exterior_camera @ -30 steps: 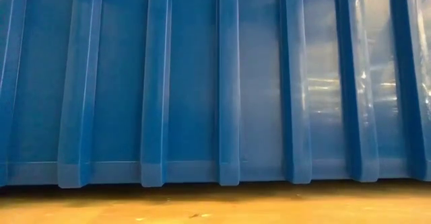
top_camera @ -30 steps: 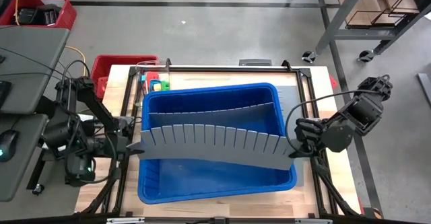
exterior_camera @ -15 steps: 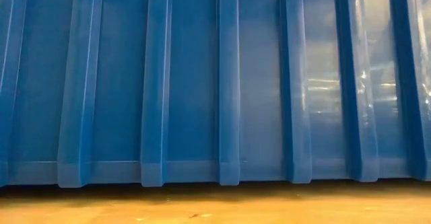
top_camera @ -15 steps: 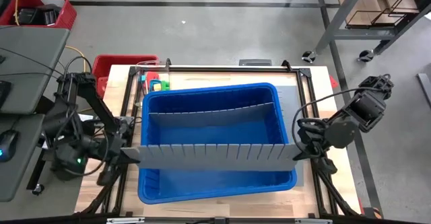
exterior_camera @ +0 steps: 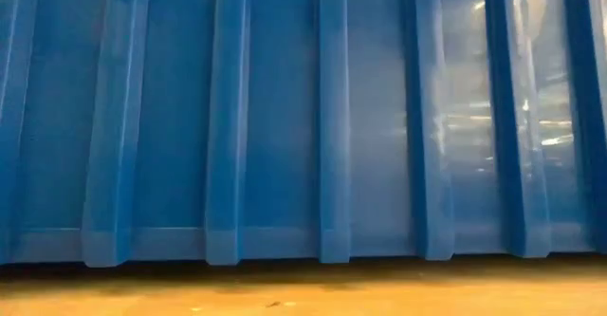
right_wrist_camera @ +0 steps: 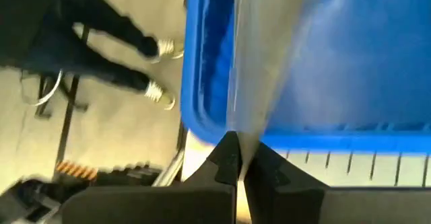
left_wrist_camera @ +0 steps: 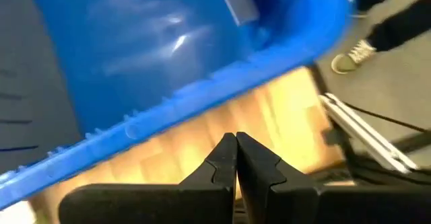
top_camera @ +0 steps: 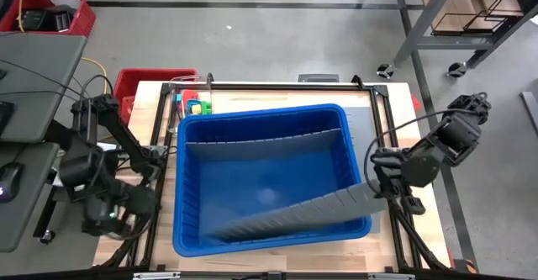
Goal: Sort blocks
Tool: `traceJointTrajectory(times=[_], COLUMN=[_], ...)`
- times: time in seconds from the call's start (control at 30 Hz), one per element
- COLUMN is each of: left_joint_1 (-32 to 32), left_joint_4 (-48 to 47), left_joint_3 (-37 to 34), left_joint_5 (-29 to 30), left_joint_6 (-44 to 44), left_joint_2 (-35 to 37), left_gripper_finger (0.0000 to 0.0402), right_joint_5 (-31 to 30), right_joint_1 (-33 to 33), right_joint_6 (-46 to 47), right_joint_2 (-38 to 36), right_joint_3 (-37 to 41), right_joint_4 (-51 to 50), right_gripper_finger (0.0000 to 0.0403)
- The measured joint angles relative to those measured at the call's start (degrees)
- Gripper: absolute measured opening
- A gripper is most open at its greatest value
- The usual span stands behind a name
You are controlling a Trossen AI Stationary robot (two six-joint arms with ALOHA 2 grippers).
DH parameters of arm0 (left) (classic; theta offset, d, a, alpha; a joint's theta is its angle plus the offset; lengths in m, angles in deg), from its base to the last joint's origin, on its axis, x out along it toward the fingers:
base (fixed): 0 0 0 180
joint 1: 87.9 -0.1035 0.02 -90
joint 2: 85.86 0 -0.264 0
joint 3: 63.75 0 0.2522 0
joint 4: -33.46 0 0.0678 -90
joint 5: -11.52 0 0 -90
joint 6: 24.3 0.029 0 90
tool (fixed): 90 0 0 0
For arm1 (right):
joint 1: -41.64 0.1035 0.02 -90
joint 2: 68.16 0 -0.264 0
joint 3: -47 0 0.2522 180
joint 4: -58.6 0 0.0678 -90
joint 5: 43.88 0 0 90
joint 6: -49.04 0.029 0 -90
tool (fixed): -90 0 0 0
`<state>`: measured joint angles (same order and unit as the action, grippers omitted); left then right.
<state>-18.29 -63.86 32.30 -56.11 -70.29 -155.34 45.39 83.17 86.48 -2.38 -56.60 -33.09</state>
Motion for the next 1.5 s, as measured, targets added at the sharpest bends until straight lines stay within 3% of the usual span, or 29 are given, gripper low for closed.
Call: traceJointTrajectory(times=[0.2,0.47,0.7,0.93,1.07,1.33,1.5], left_joint_1=[-0.33,-6.15,-14.66,-24.06,-27.53,-30.63,-29.78], left_joint_4=[3.91,3.84,7.98,19.21,21.37,27.76,26.74], left_joint_3=[0.13,0.15,0.15,0.24,0.22,0.17,0.17], left_joint_5=[6.74,6.62,3.51,-3.15,-6.56,-20.99,-17.5], left_joint_6=[-0.39,-6.37,-6.17,11.6,14.57,3.99,-2.46], left_joint_2=[-0.13,-0.41,-0.5,-3.54,-8.08,-14.36,-15.47], left_gripper_finger=[0.0004,0.001,0.0084,0.0181,0.0214,0.0225,0.0225], right_joint_5=[-2.56,-5.16,-6.43,-7.54,-7.67,-7.74,-7.74], right_joint_1=[-0.68,-2.26,-2.24,-2.26,-2.26,-2.26,-2.26], right_joint_6=[-1.5,-1.8,-1.9,-1.9,-1.9,-1.9,-1.9], right_joint_2=[-0.12,-0.07,-0.28,-0.28,-0.28,-0.28,-0.28], right_joint_3=[0.02,0.02,-0.06,-0.07,-0.07,-0.09,-0.09], right_joint_4=[1.86,2.75,3.7,3.73,3.8,3.73,3.71], right_gripper_finger=[0.0,0.0,0.0,0.0,0.0,0.0,0.0])
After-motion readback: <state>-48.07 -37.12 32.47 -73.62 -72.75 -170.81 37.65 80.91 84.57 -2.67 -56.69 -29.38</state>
